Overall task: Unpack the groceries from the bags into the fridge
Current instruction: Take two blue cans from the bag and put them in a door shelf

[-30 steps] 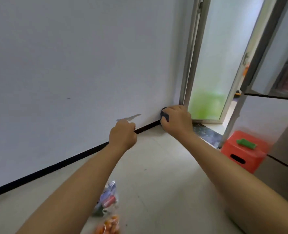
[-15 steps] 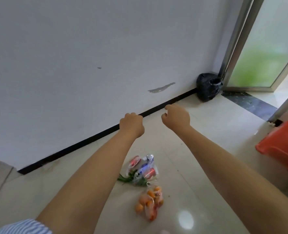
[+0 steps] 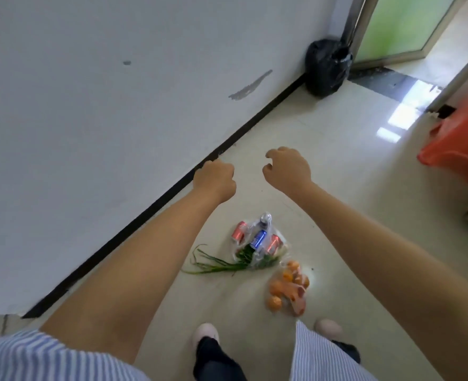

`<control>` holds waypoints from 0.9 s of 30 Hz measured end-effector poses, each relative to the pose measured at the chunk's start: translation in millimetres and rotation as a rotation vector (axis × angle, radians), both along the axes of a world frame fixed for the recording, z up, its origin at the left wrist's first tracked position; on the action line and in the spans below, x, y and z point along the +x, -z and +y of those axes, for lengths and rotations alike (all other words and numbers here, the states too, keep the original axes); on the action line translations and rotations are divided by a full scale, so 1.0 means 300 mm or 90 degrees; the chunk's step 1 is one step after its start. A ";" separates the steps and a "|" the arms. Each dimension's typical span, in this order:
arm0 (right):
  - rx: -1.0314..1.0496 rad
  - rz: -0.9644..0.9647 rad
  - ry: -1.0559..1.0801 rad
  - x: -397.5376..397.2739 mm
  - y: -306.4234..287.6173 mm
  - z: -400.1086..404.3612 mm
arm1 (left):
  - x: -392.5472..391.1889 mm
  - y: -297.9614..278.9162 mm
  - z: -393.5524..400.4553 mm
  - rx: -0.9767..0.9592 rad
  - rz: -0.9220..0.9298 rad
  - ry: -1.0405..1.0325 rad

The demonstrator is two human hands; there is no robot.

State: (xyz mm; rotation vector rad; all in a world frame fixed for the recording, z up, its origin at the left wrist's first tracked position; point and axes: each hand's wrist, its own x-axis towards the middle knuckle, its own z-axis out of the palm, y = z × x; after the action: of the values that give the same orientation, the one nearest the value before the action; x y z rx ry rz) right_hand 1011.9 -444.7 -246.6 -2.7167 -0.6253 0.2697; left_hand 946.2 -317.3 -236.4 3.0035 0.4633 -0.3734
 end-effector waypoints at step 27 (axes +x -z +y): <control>-0.050 0.410 0.422 -0.017 0.891 0.272 | 0.297 0.854 0.461 -0.045 0.300 0.365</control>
State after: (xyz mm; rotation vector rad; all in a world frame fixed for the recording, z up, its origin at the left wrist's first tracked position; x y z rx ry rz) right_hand 1006.9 -363.2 -513.9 -2.5034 0.4570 0.9316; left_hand 1035.3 -179.1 -492.7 2.9045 -0.4042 -1.1159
